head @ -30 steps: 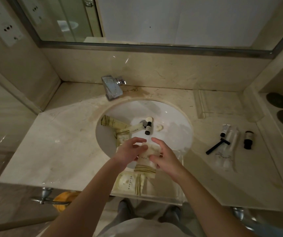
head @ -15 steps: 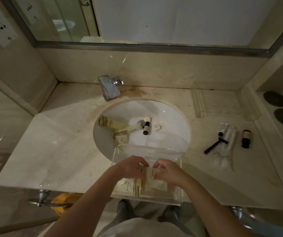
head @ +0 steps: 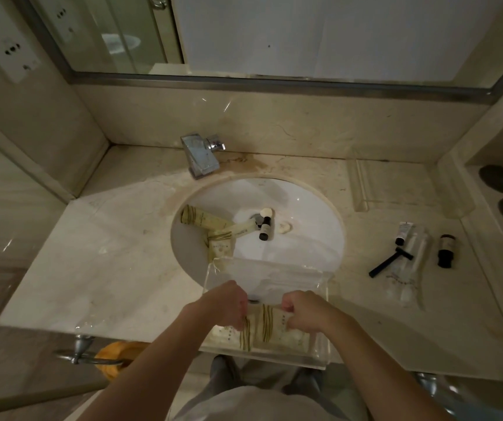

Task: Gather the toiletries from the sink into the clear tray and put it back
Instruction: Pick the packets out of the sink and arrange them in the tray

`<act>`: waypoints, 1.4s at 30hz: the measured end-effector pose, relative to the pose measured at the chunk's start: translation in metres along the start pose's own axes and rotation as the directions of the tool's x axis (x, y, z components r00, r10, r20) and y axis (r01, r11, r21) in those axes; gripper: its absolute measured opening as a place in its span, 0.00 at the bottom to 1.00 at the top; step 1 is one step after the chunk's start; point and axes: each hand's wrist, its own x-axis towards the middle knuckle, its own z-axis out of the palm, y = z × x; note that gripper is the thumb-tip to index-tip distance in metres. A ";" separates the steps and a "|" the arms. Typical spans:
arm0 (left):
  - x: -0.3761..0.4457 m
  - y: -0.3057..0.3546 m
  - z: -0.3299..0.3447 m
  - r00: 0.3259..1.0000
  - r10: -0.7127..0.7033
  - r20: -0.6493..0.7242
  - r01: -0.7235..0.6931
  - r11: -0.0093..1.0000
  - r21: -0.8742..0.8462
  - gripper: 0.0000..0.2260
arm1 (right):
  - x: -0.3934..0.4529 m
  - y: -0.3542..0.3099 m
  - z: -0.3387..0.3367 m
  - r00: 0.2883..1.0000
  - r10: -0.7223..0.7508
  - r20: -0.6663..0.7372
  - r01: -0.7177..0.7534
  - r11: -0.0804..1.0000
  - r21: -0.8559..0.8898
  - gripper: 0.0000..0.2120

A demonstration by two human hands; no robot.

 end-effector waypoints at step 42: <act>-0.008 -0.003 0.017 0.993 -0.019 -0.114 0.031 0.994 0.103 0.24 | 0.004 -0.013 0.012 0.982 -0.185 -0.037 0.172 0.960 -0.222 0.10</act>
